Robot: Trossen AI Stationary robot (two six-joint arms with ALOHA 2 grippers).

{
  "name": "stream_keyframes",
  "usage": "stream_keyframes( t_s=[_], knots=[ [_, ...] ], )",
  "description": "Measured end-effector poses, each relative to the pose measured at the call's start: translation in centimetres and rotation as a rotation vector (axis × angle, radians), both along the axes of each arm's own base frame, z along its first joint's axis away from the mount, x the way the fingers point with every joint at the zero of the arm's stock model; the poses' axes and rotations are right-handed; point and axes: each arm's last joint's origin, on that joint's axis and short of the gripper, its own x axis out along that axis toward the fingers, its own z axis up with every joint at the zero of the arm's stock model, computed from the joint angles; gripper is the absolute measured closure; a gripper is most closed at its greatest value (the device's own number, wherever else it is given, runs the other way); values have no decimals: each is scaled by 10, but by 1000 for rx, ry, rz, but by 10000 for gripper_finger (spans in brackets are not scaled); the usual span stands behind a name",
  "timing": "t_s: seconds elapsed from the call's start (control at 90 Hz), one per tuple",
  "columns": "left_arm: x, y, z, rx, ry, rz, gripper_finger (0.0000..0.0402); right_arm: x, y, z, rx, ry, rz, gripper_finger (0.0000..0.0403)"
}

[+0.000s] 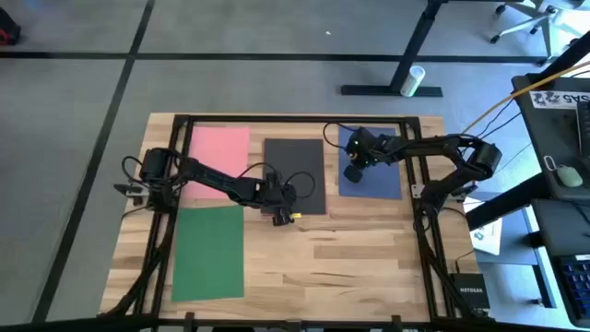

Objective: Organize paper
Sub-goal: Move the blue paper to the top right of the table

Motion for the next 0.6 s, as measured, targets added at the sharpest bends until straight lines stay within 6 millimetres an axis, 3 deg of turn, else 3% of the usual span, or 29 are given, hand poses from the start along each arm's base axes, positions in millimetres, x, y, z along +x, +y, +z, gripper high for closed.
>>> stream_keyframes(
  t_s=[0.289, 0.6],
  knots=[
    [0, 0, 0, 0, 0, 0, 402, 2, 3, 29, -11, -148, 22, 403],
    [1, 1, 1, -1, -11, 2, 402, 25, 30, 27, 35, -194, 186, 403]
  ],
)
